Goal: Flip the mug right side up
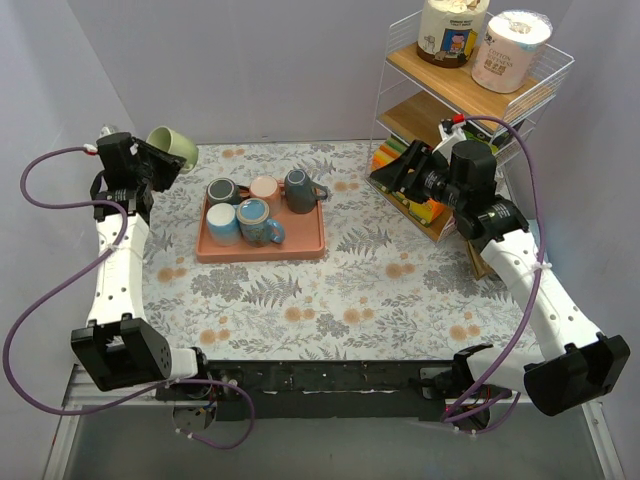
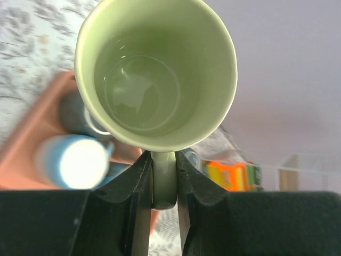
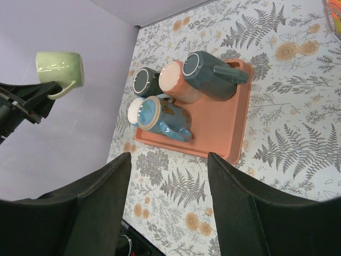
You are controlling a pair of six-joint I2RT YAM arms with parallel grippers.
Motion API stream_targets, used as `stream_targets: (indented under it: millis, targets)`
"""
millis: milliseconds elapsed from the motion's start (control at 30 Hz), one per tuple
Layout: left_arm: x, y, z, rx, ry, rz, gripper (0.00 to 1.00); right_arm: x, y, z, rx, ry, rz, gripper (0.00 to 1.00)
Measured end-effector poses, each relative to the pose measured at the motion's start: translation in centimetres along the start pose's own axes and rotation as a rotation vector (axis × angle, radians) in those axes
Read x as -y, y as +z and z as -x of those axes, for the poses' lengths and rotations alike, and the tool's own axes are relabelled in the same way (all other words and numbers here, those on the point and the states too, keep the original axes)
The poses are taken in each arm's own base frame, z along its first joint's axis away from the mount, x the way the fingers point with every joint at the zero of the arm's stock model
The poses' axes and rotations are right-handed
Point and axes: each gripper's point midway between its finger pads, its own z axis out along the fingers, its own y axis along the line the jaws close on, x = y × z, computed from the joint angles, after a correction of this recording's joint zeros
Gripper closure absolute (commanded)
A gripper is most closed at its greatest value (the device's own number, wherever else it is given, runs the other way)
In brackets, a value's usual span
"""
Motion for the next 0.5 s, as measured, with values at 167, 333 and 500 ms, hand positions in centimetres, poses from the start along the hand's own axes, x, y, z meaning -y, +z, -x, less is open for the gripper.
stream_targets:
  millis: [167, 333, 500]
  targets:
    - [-4.7, 1.8, 0.5, 0.026, 0.084, 0.17, 1.0, 0.3, -0.1, -0.1, -0.008, 0.006, -0.008, 0.34]
    - [-8.3, 3.0, 1.0, 0.044, 0.162, 0.288, 1.0, 0.2, -0.2, -0.3, -0.017, 0.007, -0.002, 0.34]
    - [-11.9, 4.1, 1.1, 0.042, 0.209, 0.373, 1.0, 0.1, -0.4, -0.1, -0.01, 0.008, 0.003, 0.34]
